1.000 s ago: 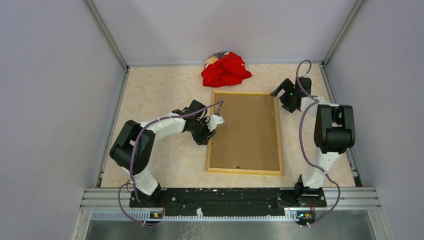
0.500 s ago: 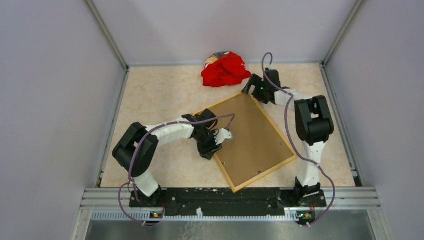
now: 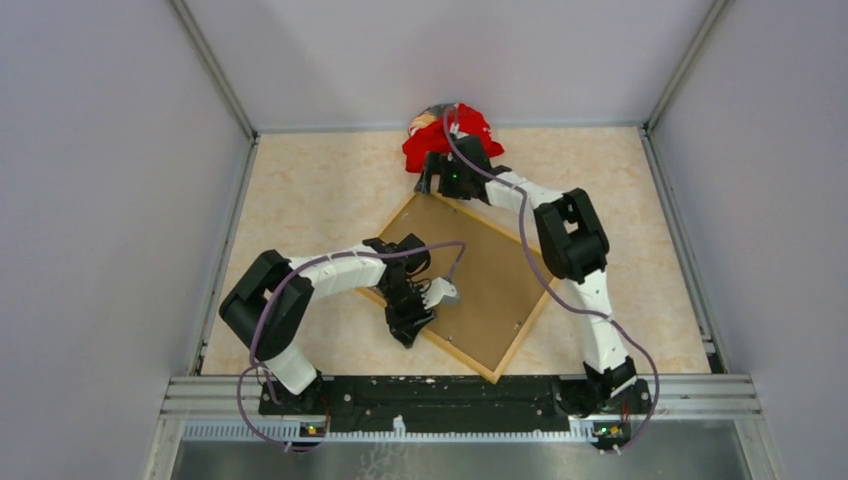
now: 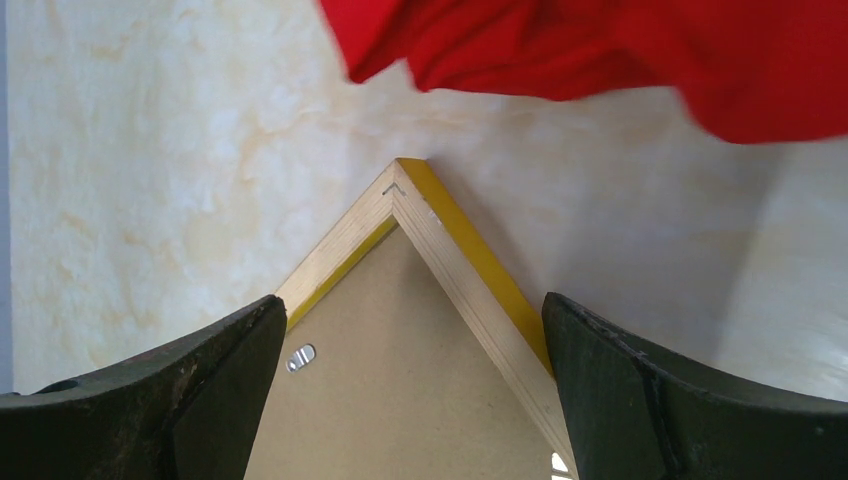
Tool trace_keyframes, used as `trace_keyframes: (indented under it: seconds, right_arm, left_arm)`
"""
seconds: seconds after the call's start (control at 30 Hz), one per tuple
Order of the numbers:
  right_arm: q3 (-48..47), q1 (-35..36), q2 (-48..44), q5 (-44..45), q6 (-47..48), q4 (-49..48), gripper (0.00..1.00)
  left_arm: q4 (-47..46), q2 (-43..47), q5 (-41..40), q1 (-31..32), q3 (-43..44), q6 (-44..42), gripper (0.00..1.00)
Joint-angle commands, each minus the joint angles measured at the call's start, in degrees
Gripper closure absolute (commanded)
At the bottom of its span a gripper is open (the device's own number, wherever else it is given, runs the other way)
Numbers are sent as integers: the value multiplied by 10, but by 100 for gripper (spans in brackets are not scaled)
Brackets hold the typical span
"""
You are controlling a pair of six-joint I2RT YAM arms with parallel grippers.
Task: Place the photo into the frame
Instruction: Adjust the photo frame at the center of the board.
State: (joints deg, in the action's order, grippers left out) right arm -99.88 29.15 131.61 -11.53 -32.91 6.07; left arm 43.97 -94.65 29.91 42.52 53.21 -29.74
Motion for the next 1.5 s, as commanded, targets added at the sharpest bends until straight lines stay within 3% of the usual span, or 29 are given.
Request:
trace_keyframes:
  seconds: [0.0, 0.1, 0.17, 0.3, 0.37, 0.5, 0.6, 0.77, 0.9, 1.03, 1.17, 1.33, 1.47]
  right_arm:
    - [-53, 71, 33, -113, -14, 97, 2]
    - [-72, 71, 30, -143, -15, 92, 2]
    - [-121, 72, 32, -142, 5, 144, 2]
    - [-201, 71, 11, -38, 57, 258, 1]
    - [-165, 52, -29, 3, 60, 269, 1]
    - [9, -3, -167, 36, 23, 201, 1]
    - [135, -40, -275, 60, -5, 165, 1]
    - [297, -75, -436, 101, -8, 168, 1]
    - [423, -113, -553, 112, -30, 167, 1]
    - [533, -152, -641, 99, -53, 156, 1]
    - [593, -180, -669, 82, -65, 149, 1]
    - [641, -197, -669, 72, -80, 118, 1]
    - [663, -214, -641, 38, -93, 79, 1]
  left_arm:
    - [-125, -8, -55, -6, -6, -17, 51]
    - [-128, -12, -58, -10, -2, -17, 51]
    - [-127, -17, -55, -13, 6, -19, 52]
    - [-95, -21, -25, -28, 42, -27, 48]
    - [-59, -18, -2, -40, 67, -39, 39]
    - [41, -9, 43, -77, 127, -81, 6]
    - [109, -6, 86, -117, 168, -111, 2]
    - [162, 9, 104, -175, 222, -162, 2]
    - [74, -12, 41, -267, 274, -106, 6]
    - [-5, -94, -11, -355, 357, -30, 16]
    - [-30, -174, 3, -404, 427, 24, 24]
    - [-65, -218, 18, -407, 411, 38, 31]
    - [-70, -250, -2, -407, 409, 37, 46]
